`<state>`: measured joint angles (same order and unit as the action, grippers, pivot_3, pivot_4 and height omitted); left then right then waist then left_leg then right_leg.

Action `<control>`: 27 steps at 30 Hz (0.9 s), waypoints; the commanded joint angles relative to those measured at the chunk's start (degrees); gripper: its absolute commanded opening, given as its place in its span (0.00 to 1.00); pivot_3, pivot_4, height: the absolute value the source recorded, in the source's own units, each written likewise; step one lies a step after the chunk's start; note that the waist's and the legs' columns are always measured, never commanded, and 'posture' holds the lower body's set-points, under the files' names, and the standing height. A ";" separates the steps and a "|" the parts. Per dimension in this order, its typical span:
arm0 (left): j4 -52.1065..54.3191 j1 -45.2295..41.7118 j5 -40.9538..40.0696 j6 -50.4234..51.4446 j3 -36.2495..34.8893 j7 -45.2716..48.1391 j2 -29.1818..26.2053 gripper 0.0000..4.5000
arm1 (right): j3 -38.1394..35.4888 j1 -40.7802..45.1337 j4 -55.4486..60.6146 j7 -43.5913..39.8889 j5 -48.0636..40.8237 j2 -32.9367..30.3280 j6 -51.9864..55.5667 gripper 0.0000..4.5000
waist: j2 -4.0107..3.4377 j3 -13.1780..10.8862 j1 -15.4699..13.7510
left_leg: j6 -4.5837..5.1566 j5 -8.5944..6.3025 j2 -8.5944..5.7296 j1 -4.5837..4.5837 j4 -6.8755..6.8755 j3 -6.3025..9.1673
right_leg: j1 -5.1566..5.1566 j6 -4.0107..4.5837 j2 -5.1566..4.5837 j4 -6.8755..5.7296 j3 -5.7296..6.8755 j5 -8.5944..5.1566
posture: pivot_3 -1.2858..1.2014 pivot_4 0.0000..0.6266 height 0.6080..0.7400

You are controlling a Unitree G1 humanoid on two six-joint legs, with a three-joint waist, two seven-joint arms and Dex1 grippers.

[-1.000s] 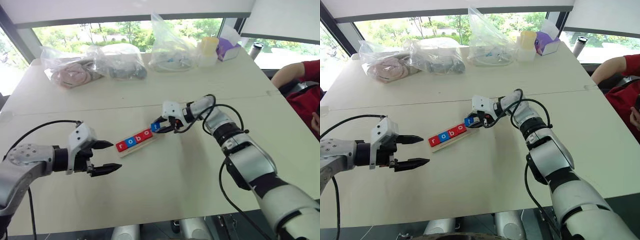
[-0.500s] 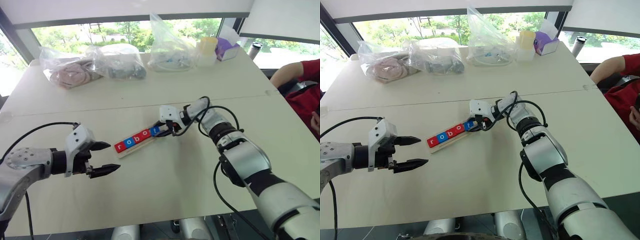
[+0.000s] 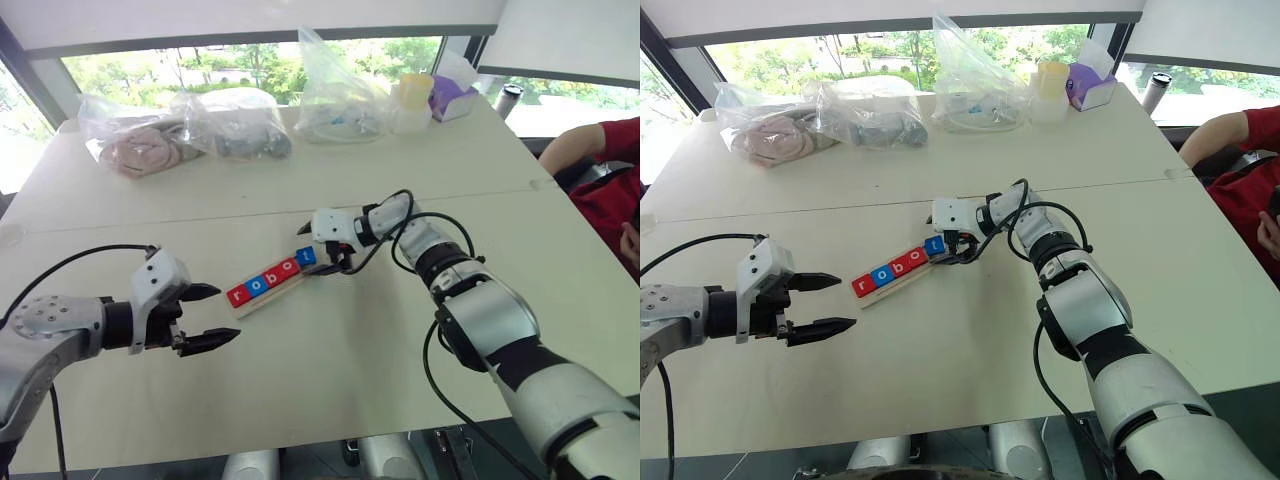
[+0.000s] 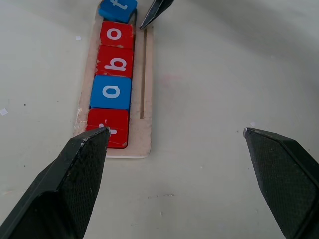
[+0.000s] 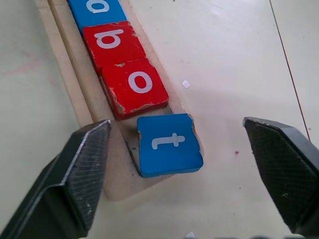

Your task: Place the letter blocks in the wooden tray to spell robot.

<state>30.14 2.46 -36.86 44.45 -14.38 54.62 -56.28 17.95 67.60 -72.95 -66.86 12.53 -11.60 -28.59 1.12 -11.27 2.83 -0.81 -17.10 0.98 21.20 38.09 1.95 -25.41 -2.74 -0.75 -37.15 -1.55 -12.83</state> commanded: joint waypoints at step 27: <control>-0.92 -2.52 1.73 -2.13 2.45 0.27 -0.04 1.00 | -7.71 -15.04 32.01 -10.49 -14.14 -2.80 37.37 0.98 | -0.01 0.00 -0.25 | 0.00 0.00 -0.01 0.01 0.00 0.00 | 0.00 -0.02 0.01 0.00 0.01 0.01 | 0.52 0.24 1.00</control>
<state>28.75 0.50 -35.47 43.16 -11.90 54.72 -55.96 10.40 52.14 -42.74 -77.60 -0.35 -14.58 8.96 1.12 -11.27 2.58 -0.81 -17.10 0.97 21.20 38.09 1.95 -25.41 -2.76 -0.74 -37.15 -1.54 -12.83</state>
